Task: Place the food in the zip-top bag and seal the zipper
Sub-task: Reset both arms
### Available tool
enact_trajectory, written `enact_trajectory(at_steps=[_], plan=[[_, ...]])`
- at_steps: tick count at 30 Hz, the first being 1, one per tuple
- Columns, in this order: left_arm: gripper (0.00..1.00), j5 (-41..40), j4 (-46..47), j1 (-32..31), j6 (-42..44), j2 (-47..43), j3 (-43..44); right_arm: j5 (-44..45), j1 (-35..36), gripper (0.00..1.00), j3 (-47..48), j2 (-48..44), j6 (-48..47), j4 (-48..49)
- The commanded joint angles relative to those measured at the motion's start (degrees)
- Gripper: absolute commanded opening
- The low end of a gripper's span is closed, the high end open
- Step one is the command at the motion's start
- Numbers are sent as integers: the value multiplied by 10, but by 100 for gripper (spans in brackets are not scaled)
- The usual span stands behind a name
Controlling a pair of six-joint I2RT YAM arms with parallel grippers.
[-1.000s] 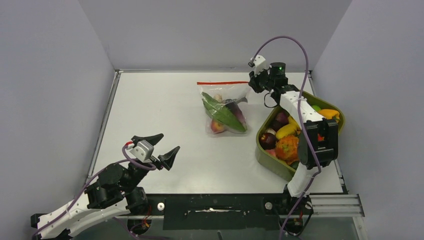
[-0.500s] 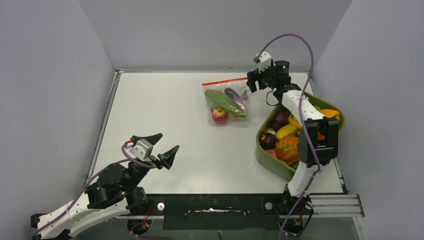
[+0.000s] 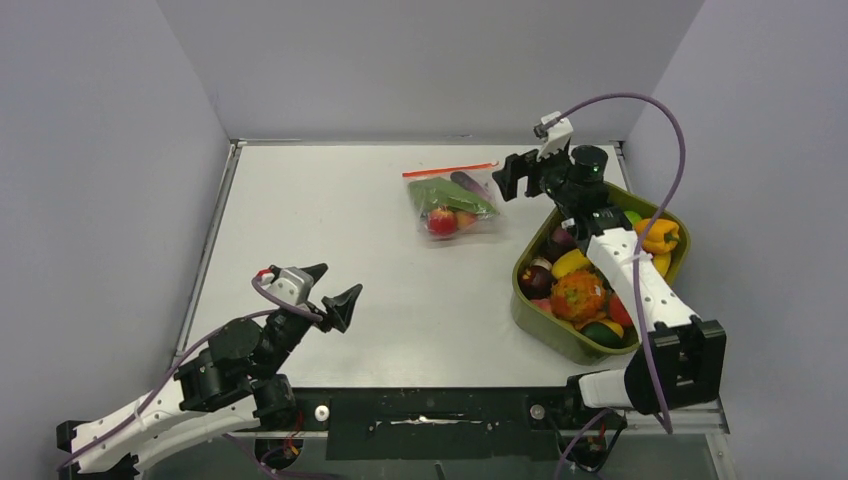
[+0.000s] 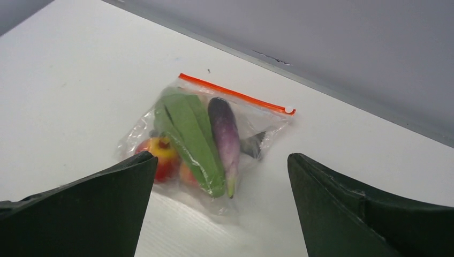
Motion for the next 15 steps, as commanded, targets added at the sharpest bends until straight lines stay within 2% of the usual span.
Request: enact_trajectory(at_steps=[1, 4, 9, 13, 15], plan=[[74, -37, 6, 2, -28, 33, 55, 38, 23, 98, -40, -96, 82, 27], [74, -83, 17, 1, -40, 62, 67, 69, 35, 98, -87, -154, 138, 29], [74, -255, 47, 2, -142, 118, 71, 43, 44, 98, -134, -219, 189, -11], [74, -288, 44, 2, -150, 166, 86, 47, 51, 98, -162, -257, 207, -37], [78, -284, 65, 2, -131, 185, 87, 57, 52, 98, -168, -270, 216, -54]])
